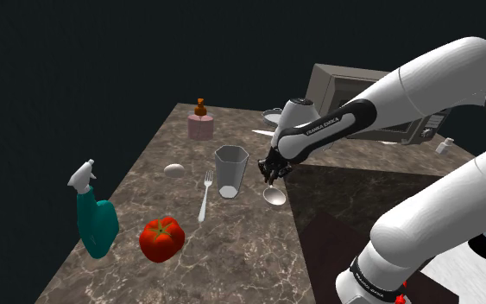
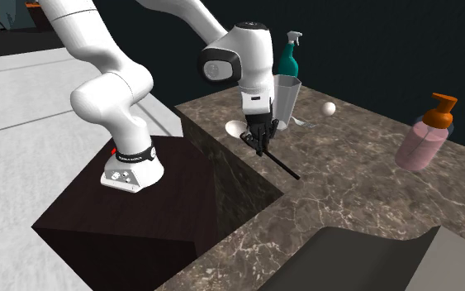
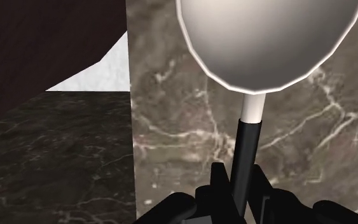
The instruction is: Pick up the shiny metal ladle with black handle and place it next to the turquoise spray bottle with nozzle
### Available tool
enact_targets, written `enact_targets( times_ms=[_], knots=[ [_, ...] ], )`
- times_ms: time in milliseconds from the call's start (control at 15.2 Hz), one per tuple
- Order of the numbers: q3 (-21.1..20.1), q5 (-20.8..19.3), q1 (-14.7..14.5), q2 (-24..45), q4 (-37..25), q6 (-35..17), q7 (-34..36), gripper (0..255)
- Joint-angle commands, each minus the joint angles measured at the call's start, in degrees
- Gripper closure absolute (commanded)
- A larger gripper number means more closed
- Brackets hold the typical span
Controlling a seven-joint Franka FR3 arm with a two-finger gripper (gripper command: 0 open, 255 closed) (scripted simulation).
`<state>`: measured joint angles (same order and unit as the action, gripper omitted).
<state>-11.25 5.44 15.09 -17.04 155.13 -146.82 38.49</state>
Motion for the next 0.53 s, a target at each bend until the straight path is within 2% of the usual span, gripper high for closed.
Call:
enact_targets(
  times_ms=[0, 264, 462],
  knots=[
    [-0.15, 0.05, -0.11, 0.19, 0.03, -0.12, 0.04, 255],
    [-0.08, 0.06, -0.12, 0.08, 0.06, -0.04, -0.03, 255],
    [0.16, 0.24, -0.24, -1.97, -0.85, 2.91, -0.19, 255]
  ],
)
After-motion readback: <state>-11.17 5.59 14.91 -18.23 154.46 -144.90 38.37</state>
